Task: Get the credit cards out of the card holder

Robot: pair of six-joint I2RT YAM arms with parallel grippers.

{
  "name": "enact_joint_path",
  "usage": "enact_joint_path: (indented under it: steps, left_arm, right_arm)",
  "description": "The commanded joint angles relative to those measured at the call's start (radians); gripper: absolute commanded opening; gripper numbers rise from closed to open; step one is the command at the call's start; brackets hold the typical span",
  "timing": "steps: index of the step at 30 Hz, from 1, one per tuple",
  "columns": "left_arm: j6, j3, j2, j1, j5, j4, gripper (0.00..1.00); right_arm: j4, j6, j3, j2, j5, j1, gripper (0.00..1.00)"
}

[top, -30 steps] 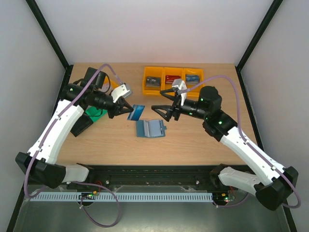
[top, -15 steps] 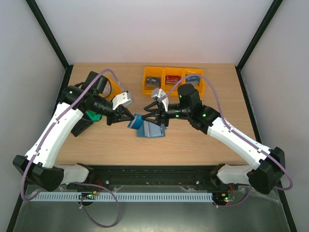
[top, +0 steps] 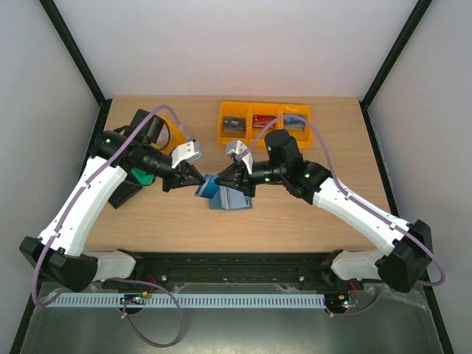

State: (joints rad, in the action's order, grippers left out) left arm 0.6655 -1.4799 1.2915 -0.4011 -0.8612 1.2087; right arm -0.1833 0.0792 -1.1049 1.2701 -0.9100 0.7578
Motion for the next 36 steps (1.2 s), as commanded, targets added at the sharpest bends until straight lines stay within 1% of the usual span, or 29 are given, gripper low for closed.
enact_joint_path:
  steps: [1, 4, 5, 7, 8, 9, 10, 13, 16, 18, 20, 23, 27, 29, 33, 36]
  left_arm:
    - [0.021, -0.025, -0.017, -0.004, -0.033, 0.029, 0.02]
    - [0.010, -0.032, -0.016, -0.002, -0.043, 0.026, 0.03]
    - [-0.008, -0.036, -0.019, 0.003, -0.041, 0.012, 0.13]
    - [-0.050, -0.052, -0.028, 0.023, -0.027, -0.020, 0.55]
    - [-0.061, -0.065, -0.032, 0.037, -0.019, -0.031, 0.70]
    - [-0.071, -0.076, -0.036, 0.049, -0.011, -0.041, 0.75]
    - [-0.085, -0.087, -0.040, 0.060, -0.003, -0.052, 0.78]
    - [-0.116, -0.117, -0.045, 0.072, -0.007, -0.082, 0.83]
    - [-0.174, -0.149, -0.031, 0.073, -0.047, -0.131, 0.85]
    - [-0.238, -0.175, -0.024, 0.072, -0.061, -0.187, 0.86]
    - [-0.295, -0.192, -0.020, 0.073, -0.089, -0.237, 0.86]
    - [-0.359, -0.195, -0.015, 0.068, -0.156, -0.290, 0.86]
    - [-0.444, -0.188, -0.017, 0.061, -0.149, -0.382, 0.85]
    - [-0.462, -0.200, -0.006, 0.049, -0.148, -0.408, 0.85]
    - [-0.548, -0.226, 0.027, 0.003, -0.126, -0.484, 0.83]
    - [-0.551, -0.227, 0.036, -0.025, -0.148, -0.490, 0.82]
  right_arm:
    - [-0.009, 0.018, -0.035, 0.000, -0.035, 0.012, 0.02]
    - [0.025, 0.023, -0.024, -0.033, -0.028, 0.011, 0.02]
    - [0.059, 0.009, -0.012, -0.053, -0.004, 0.008, 0.01]
    - [0.172, -0.068, 0.031, -0.097, 0.033, -0.013, 0.02]
    - [0.240, -0.126, 0.055, -0.117, 0.037, -0.034, 0.02]
    - [0.332, -0.205, 0.080, -0.138, 0.033, -0.059, 0.02]
    - [0.438, -0.286, 0.109, -0.157, 0.028, -0.082, 0.02]
    - [0.757, -0.525, 0.197, -0.187, 0.045, -0.104, 0.02]
    - [1.127, -0.739, 0.322, -0.184, 0.099, -0.103, 0.02]
    - [1.328, -0.810, 0.388, -0.181, 0.147, -0.104, 0.02]
    - [1.473, -0.858, 0.422, -0.176, 0.188, -0.103, 0.02]
    - [1.542, -0.906, 0.425, -0.154, 0.213, -0.101, 0.02]
    - [1.601, -0.957, 0.423, -0.123, 0.208, -0.100, 0.02]
    - [1.610, -0.953, 0.428, -0.116, 0.213, -0.096, 0.02]
    - [1.608, -0.958, 0.409, -0.092, 0.209, -0.092, 0.02]
    - [1.606, -0.966, 0.405, -0.093, 0.207, -0.091, 0.02]
